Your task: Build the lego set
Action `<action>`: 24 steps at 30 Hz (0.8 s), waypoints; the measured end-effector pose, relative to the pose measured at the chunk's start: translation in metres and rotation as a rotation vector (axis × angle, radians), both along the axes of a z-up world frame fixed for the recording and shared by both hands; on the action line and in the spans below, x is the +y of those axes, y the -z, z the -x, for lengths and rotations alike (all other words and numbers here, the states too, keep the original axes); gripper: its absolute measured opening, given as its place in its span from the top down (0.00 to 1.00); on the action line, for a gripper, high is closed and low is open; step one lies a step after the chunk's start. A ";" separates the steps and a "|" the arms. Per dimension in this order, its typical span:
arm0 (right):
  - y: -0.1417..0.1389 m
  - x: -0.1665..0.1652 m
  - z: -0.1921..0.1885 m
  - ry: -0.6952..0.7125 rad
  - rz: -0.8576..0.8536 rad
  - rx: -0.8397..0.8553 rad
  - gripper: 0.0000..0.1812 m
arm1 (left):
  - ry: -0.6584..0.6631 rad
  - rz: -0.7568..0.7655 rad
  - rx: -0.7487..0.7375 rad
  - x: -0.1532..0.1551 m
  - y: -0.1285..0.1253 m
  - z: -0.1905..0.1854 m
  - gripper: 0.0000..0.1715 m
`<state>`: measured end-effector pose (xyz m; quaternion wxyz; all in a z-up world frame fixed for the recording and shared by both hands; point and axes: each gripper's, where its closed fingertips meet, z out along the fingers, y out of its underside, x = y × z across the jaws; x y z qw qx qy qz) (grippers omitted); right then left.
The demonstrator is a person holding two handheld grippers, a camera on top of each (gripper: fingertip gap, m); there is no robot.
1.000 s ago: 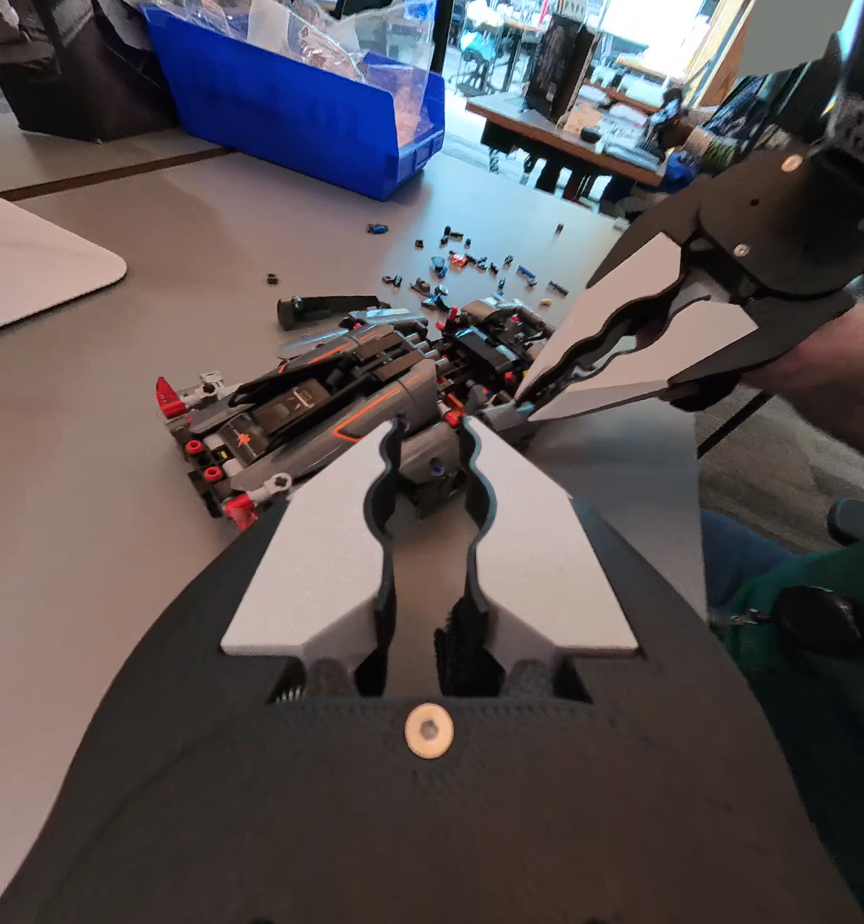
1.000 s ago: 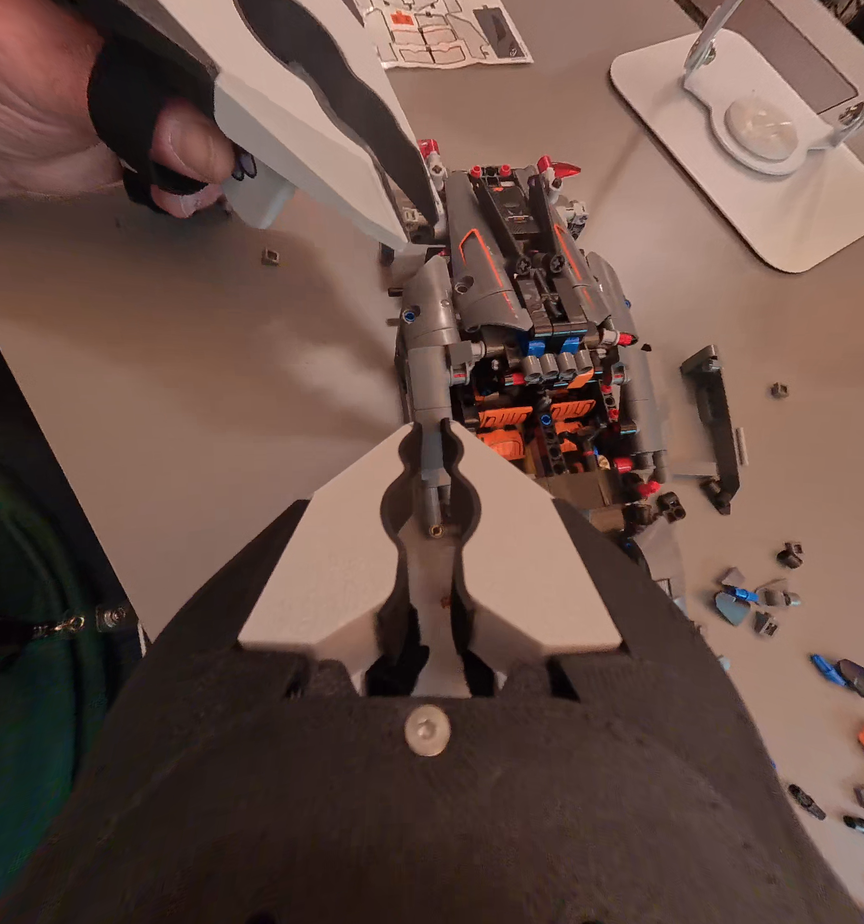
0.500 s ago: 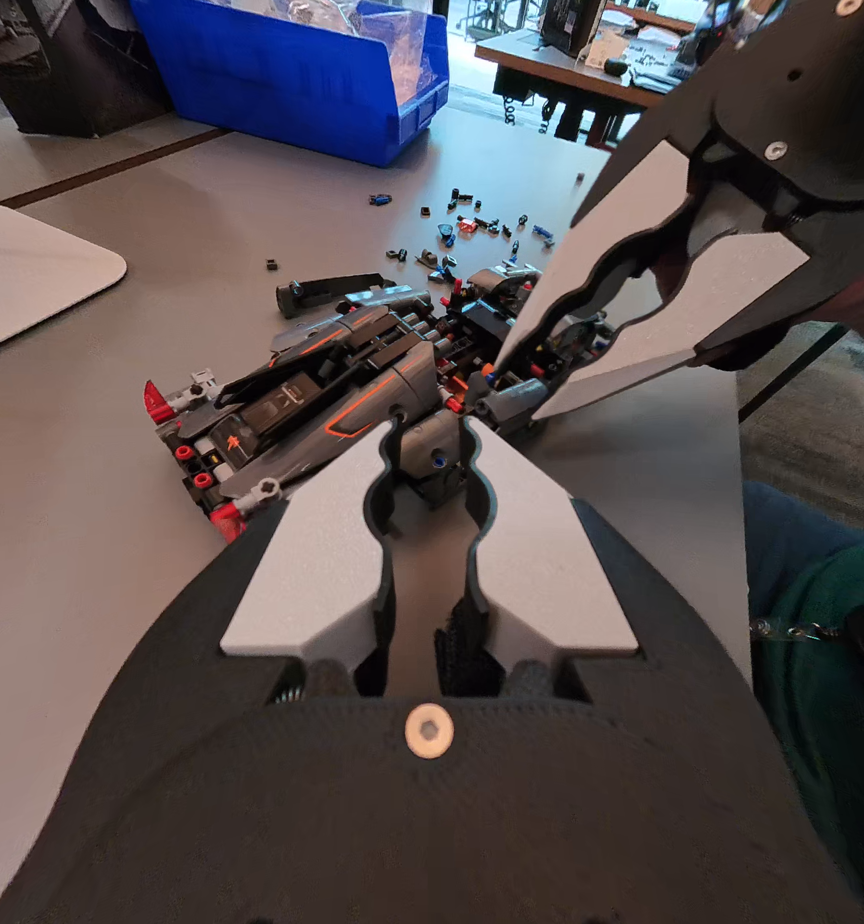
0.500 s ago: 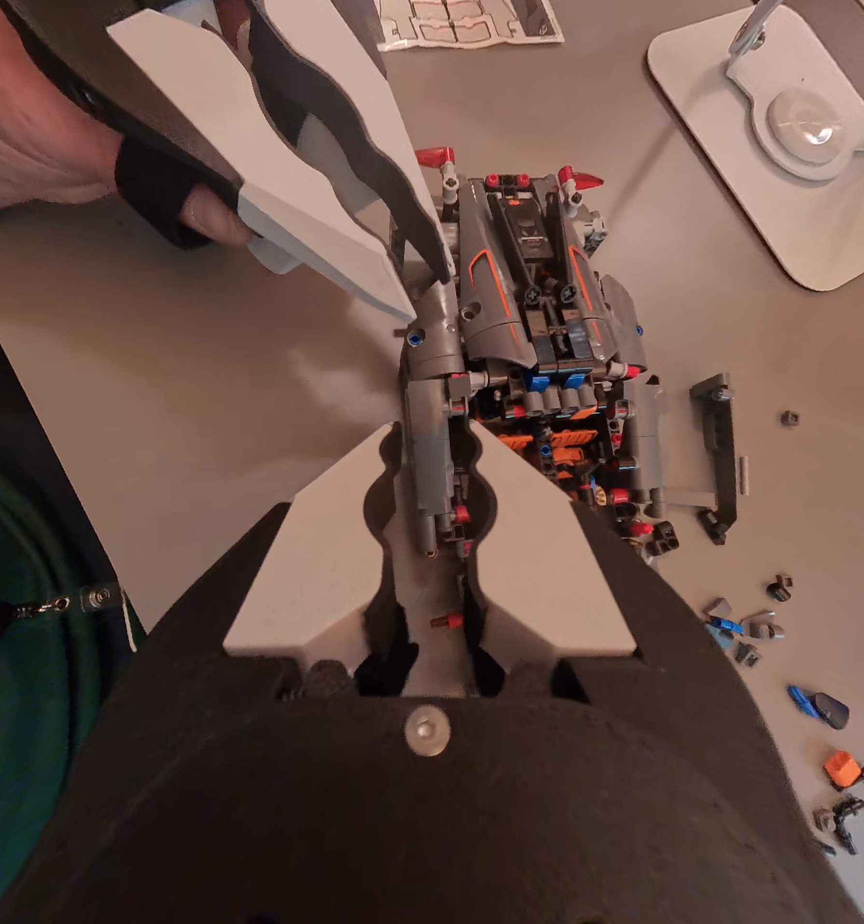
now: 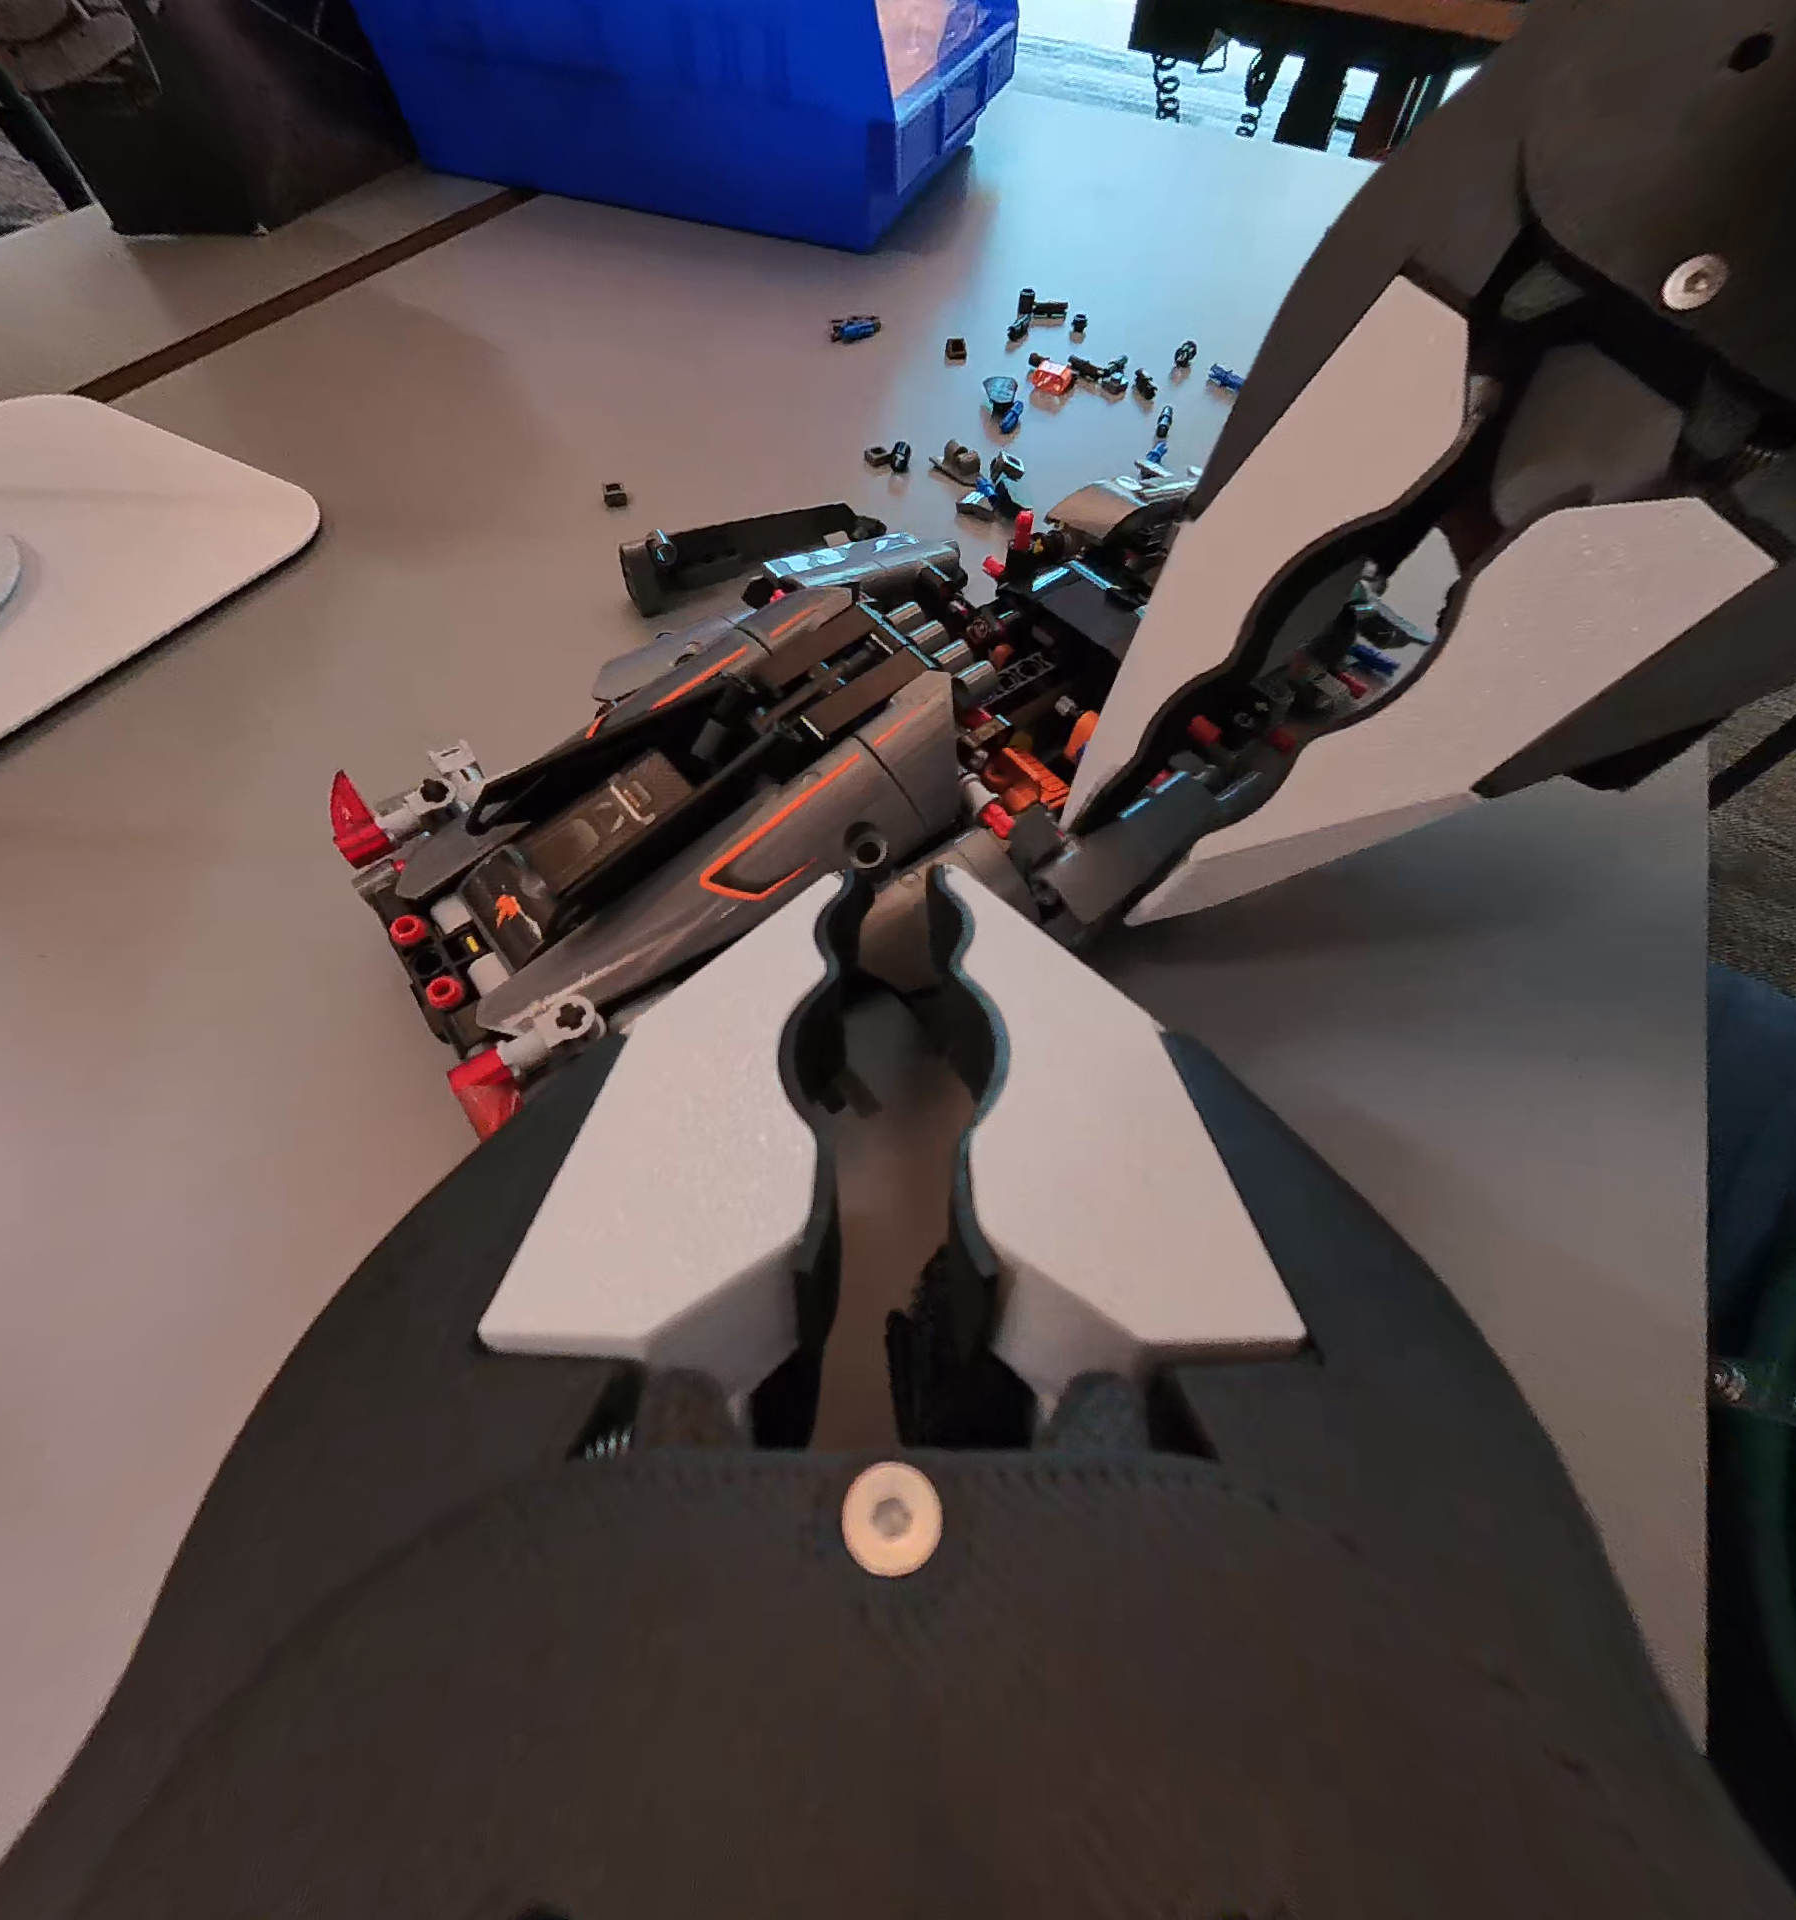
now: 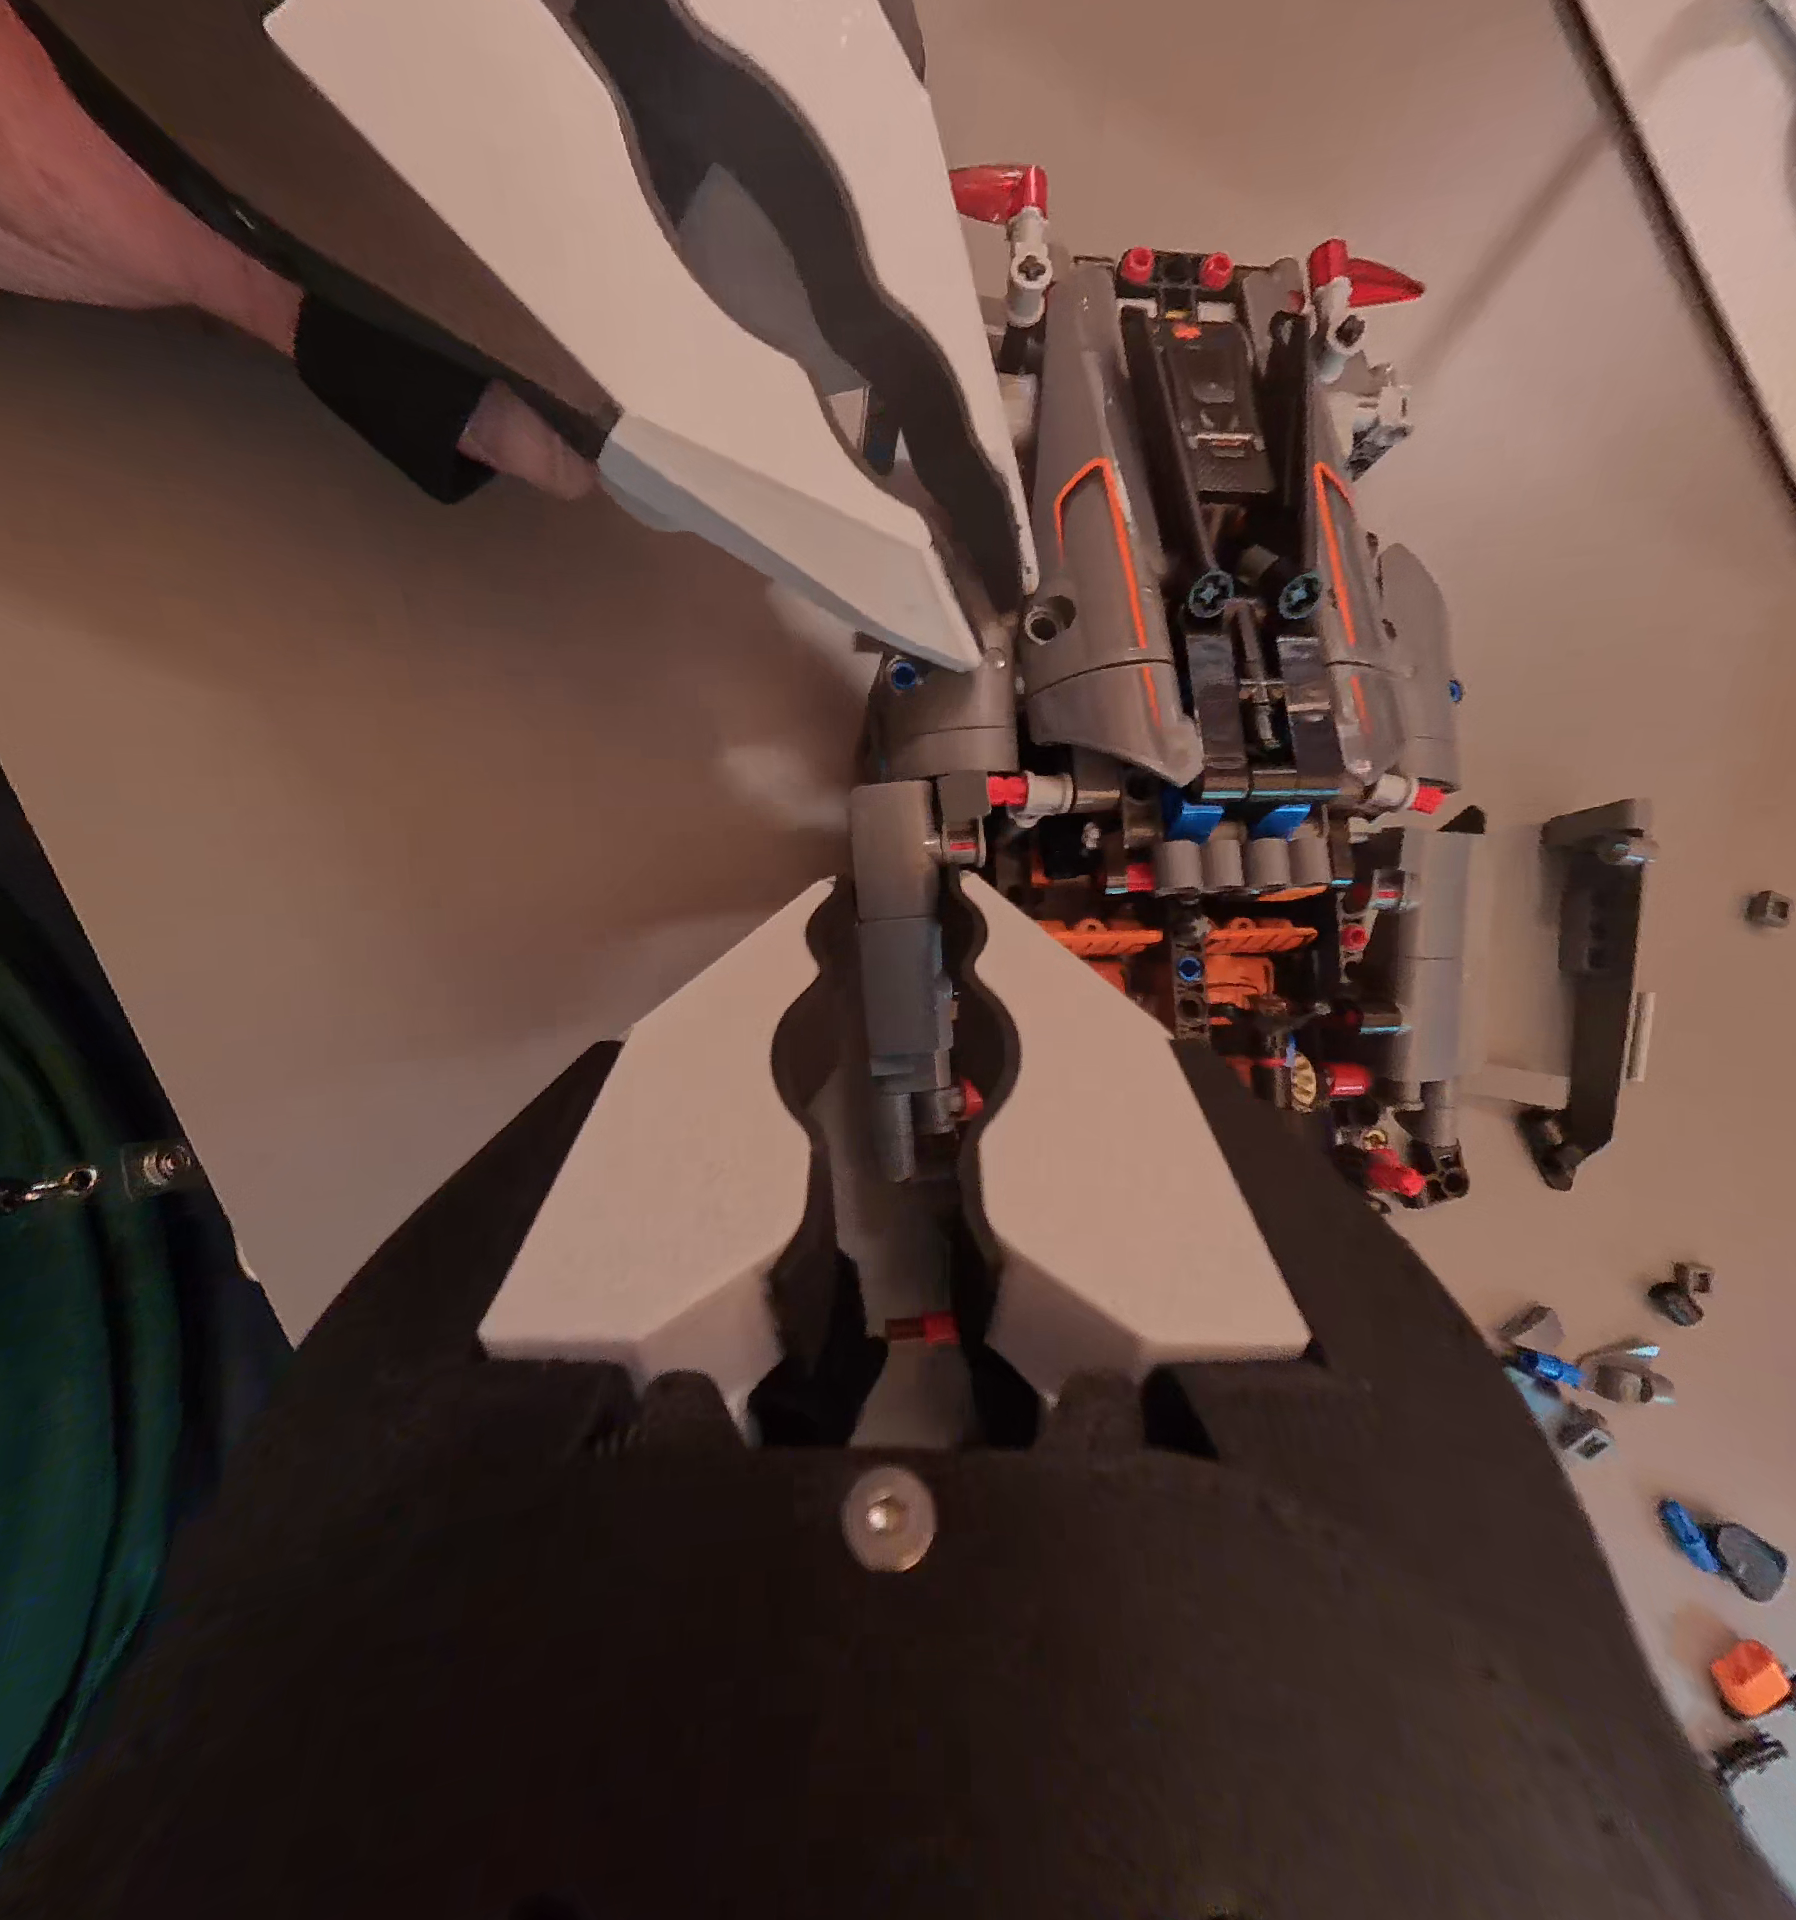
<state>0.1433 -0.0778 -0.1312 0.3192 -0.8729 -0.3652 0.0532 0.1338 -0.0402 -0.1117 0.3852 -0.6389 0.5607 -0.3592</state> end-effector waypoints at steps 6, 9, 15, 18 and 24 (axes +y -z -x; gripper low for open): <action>0.001 0.000 0.000 0.004 0.044 0.001 0.92 | -0.002 0.002 -0.002 0.000 0.000 0.000 0.94; 0.001 0.000 0.000 -0.005 0.045 -0.010 0.92 | 0.001 -0.004 -0.003 -0.001 0.000 0.000 0.94; -0.015 -0.007 -0.008 0.038 -0.006 0.016 0.84 | -0.007 -0.056 -0.047 0.004 -0.015 0.009 0.89; -0.025 -0.023 -0.021 0.076 -0.025 0.027 0.83 | -0.007 -0.079 -0.058 0.016 -0.029 0.014 0.86; -0.030 -0.056 -0.069 0.272 -0.050 0.091 0.80 | 0.044 -0.115 -0.020 0.044 -0.048 0.002 0.78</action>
